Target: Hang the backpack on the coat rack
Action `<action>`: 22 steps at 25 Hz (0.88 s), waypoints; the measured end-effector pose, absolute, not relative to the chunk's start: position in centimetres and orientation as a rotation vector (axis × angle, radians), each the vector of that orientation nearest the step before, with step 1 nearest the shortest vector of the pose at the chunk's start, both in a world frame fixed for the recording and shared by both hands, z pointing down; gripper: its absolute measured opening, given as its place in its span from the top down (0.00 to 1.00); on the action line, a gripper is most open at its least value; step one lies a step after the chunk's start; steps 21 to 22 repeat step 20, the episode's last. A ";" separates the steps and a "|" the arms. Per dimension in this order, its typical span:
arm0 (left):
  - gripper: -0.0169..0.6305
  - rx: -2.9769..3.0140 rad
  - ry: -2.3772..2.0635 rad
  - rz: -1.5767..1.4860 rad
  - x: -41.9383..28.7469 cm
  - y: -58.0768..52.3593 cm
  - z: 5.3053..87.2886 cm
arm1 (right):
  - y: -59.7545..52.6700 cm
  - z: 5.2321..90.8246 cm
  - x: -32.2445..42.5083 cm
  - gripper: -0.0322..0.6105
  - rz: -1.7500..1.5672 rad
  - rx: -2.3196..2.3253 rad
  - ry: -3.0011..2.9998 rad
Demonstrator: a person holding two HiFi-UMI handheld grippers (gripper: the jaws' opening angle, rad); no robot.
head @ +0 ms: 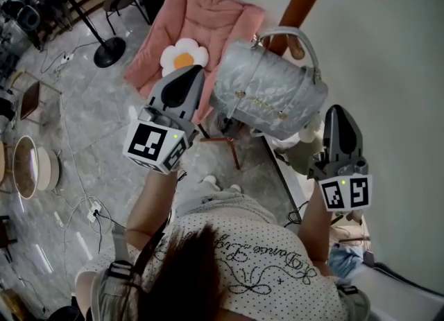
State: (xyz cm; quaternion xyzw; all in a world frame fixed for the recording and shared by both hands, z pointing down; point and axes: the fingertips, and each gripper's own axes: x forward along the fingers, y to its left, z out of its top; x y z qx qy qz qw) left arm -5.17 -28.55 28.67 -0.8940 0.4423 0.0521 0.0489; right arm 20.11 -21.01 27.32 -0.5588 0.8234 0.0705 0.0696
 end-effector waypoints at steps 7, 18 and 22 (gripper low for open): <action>0.96 -2.712 1.339 0.169 -5.3 -28.6 28.5 | -20.9 27.2 20.1 0.92 0.228 -1.685 2.470; 0.96 -2.721 1.331 0.169 -5.2 -28.7 28.4 | -20.9 27.1 20.0 0.92 0.236 -1.691 2.468; 0.96 -2.720 1.329 0.169 -5.1 -28.8 28.4 | -21.0 27.2 20.1 0.92 0.238 -1.694 2.467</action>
